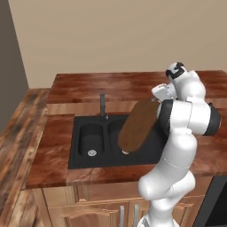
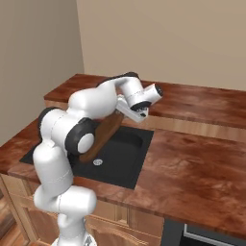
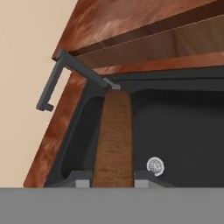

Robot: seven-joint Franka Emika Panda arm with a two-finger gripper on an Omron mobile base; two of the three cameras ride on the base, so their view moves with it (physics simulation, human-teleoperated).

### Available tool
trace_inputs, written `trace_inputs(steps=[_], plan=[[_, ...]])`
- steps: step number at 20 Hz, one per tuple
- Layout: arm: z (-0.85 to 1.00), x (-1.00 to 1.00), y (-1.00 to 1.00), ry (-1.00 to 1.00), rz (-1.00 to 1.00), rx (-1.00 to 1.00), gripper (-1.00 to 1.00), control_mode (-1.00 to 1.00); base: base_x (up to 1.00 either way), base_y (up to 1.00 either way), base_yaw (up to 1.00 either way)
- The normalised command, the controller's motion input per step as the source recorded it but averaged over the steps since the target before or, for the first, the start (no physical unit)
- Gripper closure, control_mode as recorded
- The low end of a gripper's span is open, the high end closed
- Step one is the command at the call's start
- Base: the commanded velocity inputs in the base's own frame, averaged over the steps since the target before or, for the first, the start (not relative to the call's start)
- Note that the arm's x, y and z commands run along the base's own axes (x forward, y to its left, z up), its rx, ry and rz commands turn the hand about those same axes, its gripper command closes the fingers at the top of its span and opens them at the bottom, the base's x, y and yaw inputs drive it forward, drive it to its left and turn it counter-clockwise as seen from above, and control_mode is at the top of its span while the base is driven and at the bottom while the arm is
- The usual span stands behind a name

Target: Move the cutting board and knife to the sink. Then move spray from the cabinet to the counter.

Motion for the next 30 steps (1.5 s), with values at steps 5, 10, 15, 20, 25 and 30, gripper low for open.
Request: trace_inputs(steps=[5, 10, 15, 20, 25, 30], plan=[[-0.02, 0.35, 0.04, -0.07, 0.00, 0.05, 1.00, -1.00, 0.00, 0.00, 0.00], [-0.29, 0.12, 0.14, -0.01, 0.00, 0.03, 1.00, -1.00, 0.00, 0.00, 0.00], [-0.55, 0.00, 0.04, 0.00, 0.00, 0.00, 1.00, -1.00, 0.00, 0.00, 0.00], [-0.49, -0.04, 0.00, 0.00, 0.00, 0.00, 1.00, -1.00, 0.00, 0.00, 0.00], [-0.49, -0.17, 0.00, -0.02, 0.00, 0.00, 1.00, -1.00, 0.00, 0.00, 0.00], [-0.21, -0.20, 0.00, 0.00, 0.00, 0.00, 1.00, -1.00, 0.00, 0.00, 0.00]])
